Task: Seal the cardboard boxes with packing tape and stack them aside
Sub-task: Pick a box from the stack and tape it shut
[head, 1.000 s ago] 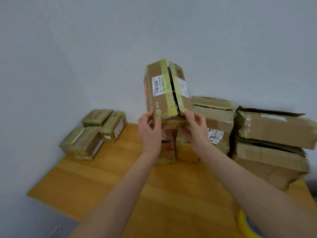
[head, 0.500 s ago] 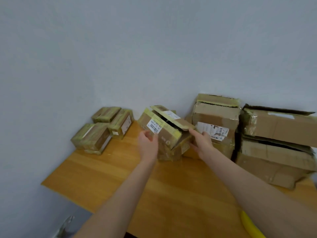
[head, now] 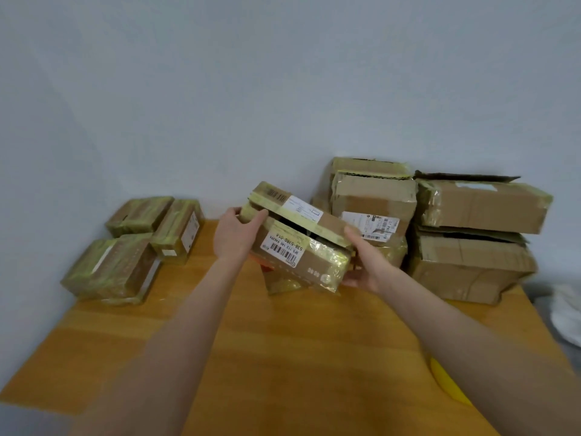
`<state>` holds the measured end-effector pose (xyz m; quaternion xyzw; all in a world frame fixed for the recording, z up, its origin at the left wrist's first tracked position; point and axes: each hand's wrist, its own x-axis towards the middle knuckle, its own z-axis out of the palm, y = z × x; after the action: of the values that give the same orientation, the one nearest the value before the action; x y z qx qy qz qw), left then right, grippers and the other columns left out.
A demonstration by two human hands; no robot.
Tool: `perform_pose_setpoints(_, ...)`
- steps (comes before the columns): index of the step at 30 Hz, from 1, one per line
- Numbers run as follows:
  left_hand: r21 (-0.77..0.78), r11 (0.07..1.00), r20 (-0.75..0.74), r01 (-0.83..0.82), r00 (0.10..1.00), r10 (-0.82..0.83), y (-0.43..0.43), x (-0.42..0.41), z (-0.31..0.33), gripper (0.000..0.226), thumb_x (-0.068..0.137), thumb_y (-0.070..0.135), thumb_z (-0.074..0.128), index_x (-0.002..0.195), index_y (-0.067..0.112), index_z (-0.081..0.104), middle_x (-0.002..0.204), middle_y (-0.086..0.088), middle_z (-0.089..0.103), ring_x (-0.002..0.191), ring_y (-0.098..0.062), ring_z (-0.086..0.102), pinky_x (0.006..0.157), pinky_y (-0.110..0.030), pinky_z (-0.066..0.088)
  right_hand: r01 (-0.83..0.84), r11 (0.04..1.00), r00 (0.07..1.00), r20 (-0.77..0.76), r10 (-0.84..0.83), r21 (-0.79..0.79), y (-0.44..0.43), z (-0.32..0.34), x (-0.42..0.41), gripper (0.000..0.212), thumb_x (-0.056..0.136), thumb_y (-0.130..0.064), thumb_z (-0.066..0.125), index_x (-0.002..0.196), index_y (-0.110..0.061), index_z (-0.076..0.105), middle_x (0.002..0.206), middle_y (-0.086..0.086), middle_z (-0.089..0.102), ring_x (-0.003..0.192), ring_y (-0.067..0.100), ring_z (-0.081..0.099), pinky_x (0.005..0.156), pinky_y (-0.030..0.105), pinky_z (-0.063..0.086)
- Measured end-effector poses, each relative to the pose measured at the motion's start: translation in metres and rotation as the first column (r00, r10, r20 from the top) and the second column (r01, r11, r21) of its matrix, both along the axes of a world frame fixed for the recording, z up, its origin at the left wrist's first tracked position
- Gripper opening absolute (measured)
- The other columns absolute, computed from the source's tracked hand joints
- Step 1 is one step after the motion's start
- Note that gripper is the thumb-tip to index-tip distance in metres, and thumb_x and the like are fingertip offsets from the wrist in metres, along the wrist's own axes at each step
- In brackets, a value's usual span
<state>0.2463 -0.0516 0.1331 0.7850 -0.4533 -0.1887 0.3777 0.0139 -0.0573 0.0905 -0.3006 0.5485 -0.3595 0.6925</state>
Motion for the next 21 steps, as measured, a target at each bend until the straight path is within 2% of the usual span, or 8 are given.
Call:
perform_pose_setpoints(3,-0.078,0.996,0.092,0.033,0.995,-0.026,0.003,-0.018,0.006,0.071,0.078,0.067,0.059,0.132,0.023,0.046,0.121,0.0,0.054,0.103,-0.016,0.055,0.084,-0.039,0.051,0.039,0.999,0.998,-0.057,-0.041,-0.02,0.001,0.003,-0.023,0.033,0.094,-0.036,0.059,0.113,-0.009,0.06,0.105,0.013,0.068,0.095,0.031,0.066,0.08,0.047,0.056)
perform_pose_setpoints(6,-0.1,0.992,0.19,0.074,0.98,-0.054,0.013,-0.043,0.009,0.073,0.078,0.073,0.052,0.135,0.028,0.042,0.117,-0.001,0.047,0.102,-0.016,0.049,0.083,-0.038,0.05,0.05,0.996,0.991,-0.118,-0.06,-0.08,0.005,0.004,-0.052,0.031,0.092,-0.035,0.062,0.112,-0.011,0.061,0.1,0.009,0.07,0.09,0.027,0.069,0.071,0.043,0.058)
perform_pose_setpoints(8,-0.082,0.994,0.245,0.077,0.968,-0.055,0.021,-0.059,0.006,0.073,0.078,0.077,0.044,0.132,0.028,0.044,0.117,-0.003,0.048,0.105,-0.019,0.051,0.083,-0.039,0.05,0.052,0.993,0.981,-0.179,-0.071,-0.11,0.011,0.004,-0.071,0.033,0.091,-0.035,0.064,0.114,-0.012,0.061,0.099,0.008,0.071,0.091,0.024,0.069,0.072,0.041,0.058)
perform_pose_setpoints(10,-0.046,0.997,0.291,0.068,0.955,-0.051,0.03,-0.074,-0.002,0.075,0.076,0.081,0.039,0.126,0.025,0.046,0.118,-0.006,0.049,0.107,-0.024,0.053,0.083,-0.042,0.051,0.037,0.991,0.965,-0.253,-0.069,-0.132,0.019,0.002,-0.089,0.033,0.091,-0.034,0.064,0.114,-0.012,0.061,0.099,0.007,0.07,0.09,0.02,0.068,0.065,0.033,0.056)
perform_pose_setpoints(13,0.041,0.998,0.289,0.039,0.956,-0.05,0.049,-0.097,-0.023,0.076,0.077,0.079,0.039,0.124,0.02,0.046,0.117,-0.005,0.049,0.104,-0.025,0.054,0.079,-0.04,0.05,-0.022,0.989,0.923,-0.383,-0.036,-0.146,0.031,-0.009,-0.115,0.038,0.089,-0.035,0.066,0.116,-0.008,0.063,0.098,0.008,0.071,0.088,0.019,0.069,0.06,0.03,0.056)
perform_pose_setpoints(17,0.158,0.987,0.142,0.014,0.989,-0.037,0.074,-0.117,-0.071,0.059,0.081,0.071,0.049,0.105,0.018,0.046,0.104,-0.004,0.062,0.092,-0.025,0.06,0.078,-0.043,0.054,-0.129,0.987,0.868,-0.493,0.065,-0.098,0.049,-0.033,-0.138,0.03,0.092,-0.043,0.062,0.101,-0.014,0.065,0.098,0.012,0.072,0.092,0.025,0.07,0.078,0.042,0.06)
perform_pose_setpoints(21,0.307,0.952,0.109,-0.015,0.994,-0.02,0.098,-0.129,-0.118,0.052,0.086,0.063,0.052,0.109,0.016,0.052,0.104,-0.003,0.065,0.09,-0.023,0.062,0.074,-0.039,0.052,-0.215,0.976,0.833,-0.524,0.177,-0.012,0.065,-0.066,-0.154,0.025,0.096,-0.042,0.055,0.102,-0.019,0.06,0.1,0.006,0.069,0.095,0.022,0.067,0.083,0.041,0.059)
